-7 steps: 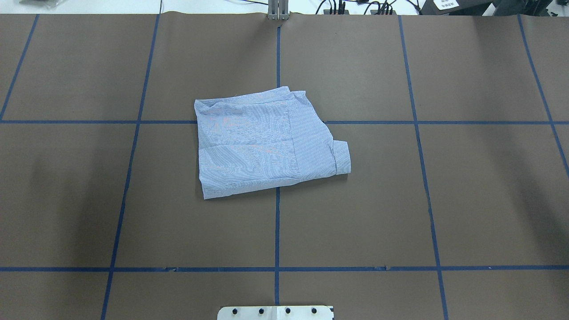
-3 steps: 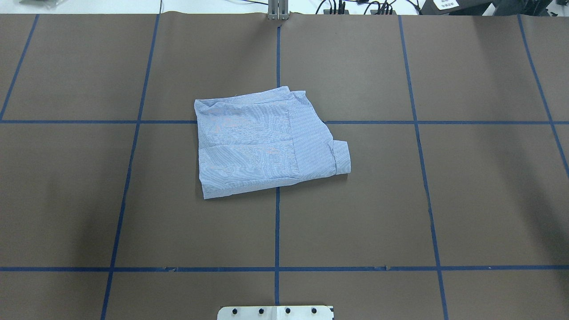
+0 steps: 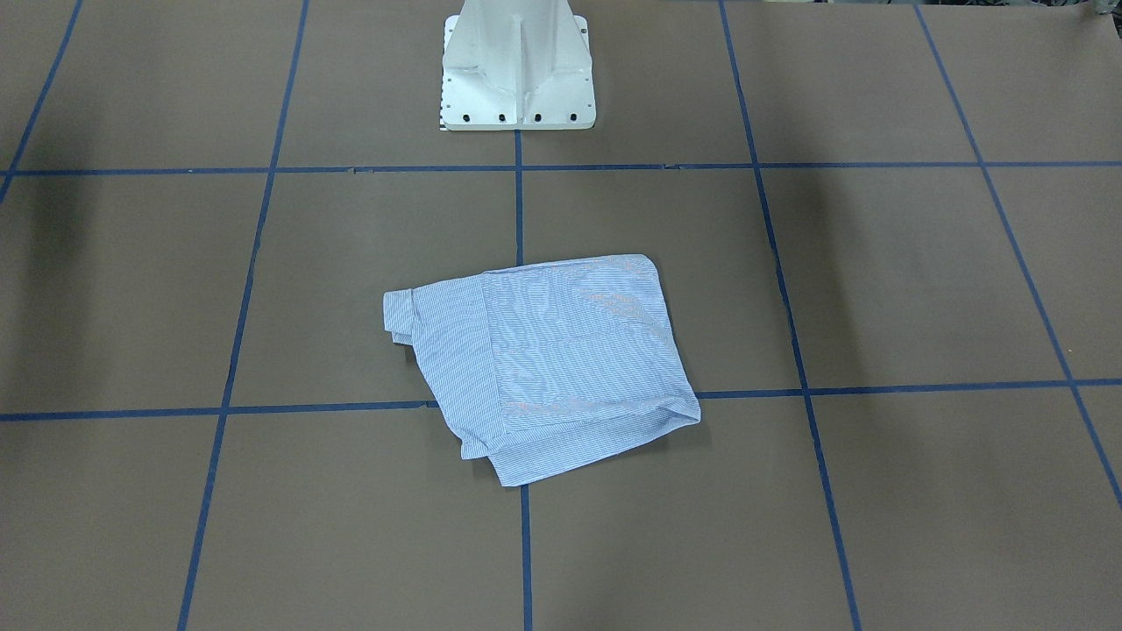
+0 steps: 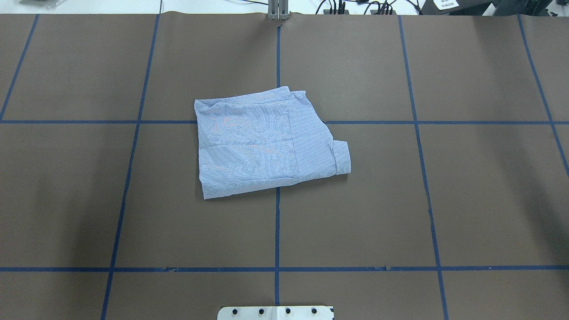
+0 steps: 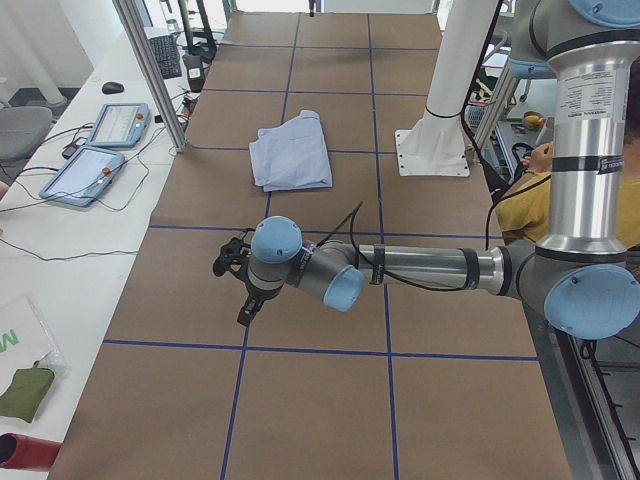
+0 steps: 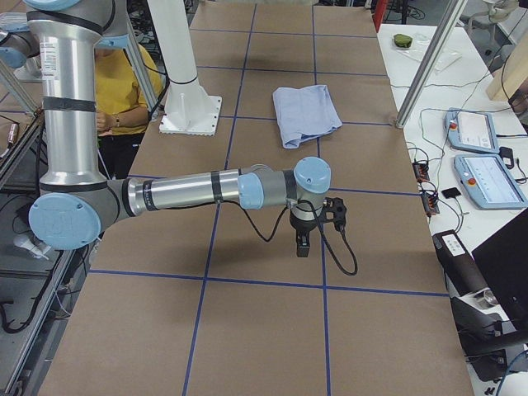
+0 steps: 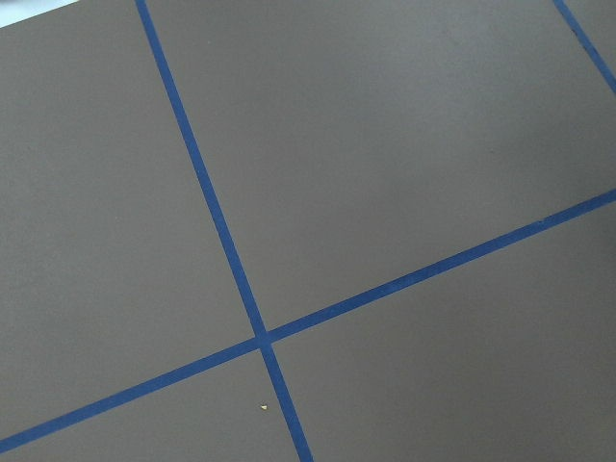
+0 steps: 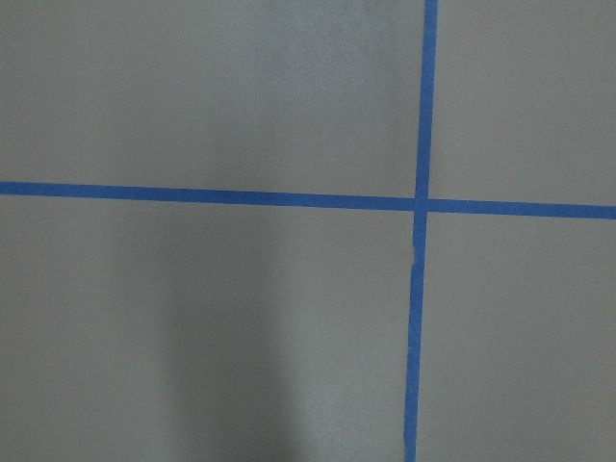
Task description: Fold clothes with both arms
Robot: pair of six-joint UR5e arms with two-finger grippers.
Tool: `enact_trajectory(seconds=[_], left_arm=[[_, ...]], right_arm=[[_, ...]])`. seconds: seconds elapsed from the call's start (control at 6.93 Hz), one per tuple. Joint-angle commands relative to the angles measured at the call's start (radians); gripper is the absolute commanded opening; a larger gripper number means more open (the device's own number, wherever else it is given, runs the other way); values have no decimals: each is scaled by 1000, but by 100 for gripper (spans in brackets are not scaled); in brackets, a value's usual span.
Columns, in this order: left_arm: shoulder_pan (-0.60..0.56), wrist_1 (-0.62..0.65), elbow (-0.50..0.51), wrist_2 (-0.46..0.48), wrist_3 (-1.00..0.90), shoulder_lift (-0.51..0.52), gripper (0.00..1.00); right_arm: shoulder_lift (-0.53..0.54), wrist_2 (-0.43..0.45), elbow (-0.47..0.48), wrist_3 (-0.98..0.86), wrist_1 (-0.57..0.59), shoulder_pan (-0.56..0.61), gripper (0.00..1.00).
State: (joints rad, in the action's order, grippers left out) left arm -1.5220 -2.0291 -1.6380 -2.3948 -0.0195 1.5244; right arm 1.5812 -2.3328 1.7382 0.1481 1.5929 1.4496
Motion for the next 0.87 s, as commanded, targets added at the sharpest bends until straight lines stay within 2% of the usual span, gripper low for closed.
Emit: enact_trajectory(seconds=[0.0, 0.72], left_arm=[[0, 1, -20, -9, -2, -7, 100], [0, -3, -31, 2, -7, -20, 100]], right_arm=[[-12, 3, -6, 5, -1, -2, 100], [-13, 3, -31, 10, -1, -2, 100]])
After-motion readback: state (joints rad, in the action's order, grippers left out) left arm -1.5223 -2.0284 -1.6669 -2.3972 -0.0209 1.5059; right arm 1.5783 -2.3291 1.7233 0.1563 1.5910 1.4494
